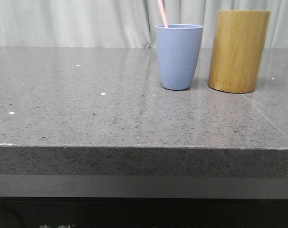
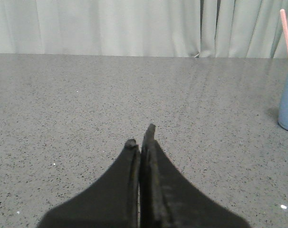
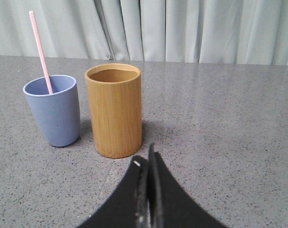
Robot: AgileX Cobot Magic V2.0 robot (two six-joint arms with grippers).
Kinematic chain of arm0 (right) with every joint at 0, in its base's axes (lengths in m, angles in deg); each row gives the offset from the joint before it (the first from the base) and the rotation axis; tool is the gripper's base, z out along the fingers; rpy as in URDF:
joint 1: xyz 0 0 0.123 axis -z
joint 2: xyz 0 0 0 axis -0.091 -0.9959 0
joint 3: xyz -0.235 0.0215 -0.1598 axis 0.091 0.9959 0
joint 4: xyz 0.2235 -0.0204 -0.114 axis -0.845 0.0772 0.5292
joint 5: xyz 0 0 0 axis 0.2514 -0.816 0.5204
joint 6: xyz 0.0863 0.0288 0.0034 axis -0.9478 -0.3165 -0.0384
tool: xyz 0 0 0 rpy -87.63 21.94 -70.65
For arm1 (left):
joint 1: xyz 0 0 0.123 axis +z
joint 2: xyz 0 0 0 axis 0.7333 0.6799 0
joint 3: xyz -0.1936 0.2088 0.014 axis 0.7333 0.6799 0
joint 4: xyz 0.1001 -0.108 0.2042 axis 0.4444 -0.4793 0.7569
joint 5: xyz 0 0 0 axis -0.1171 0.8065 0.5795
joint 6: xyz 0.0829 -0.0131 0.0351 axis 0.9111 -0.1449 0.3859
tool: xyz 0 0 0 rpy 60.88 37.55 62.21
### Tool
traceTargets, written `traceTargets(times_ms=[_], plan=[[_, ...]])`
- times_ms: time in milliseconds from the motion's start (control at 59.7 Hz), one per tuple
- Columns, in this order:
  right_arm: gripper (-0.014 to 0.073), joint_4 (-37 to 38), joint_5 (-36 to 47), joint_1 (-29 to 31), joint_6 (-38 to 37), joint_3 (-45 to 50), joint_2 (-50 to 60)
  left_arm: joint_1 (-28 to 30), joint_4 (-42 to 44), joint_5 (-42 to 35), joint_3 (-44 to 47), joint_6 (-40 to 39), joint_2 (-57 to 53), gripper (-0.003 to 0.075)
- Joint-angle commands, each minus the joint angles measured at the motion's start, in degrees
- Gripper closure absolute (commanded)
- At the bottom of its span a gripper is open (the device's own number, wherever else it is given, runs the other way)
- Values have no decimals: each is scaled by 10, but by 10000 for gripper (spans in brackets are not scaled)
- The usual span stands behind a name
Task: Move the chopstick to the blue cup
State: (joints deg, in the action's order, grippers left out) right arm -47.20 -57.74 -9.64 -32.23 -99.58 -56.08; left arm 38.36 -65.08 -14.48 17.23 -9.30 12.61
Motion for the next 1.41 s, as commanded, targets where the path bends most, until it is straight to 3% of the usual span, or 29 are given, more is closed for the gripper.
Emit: traceTargets(times_ms=[0,536,821,1223,1390], plan=[[661,3,49,2,0,-13,-4,0,-6,-46,-15,-4,7,739],[661,3,46,2,0,-13,-4,0,-6,-48,-14,-4,7,739],[661,3,46,2,0,-13,-4,51,-6,-101,81,-4,-95,739],[661,3,43,2,0,-13,-4,68,-6,-176,225,-4,-95,739],[661,3,43,2,0,-13,-4,68,-7,-150,225,-4,-93,739]])
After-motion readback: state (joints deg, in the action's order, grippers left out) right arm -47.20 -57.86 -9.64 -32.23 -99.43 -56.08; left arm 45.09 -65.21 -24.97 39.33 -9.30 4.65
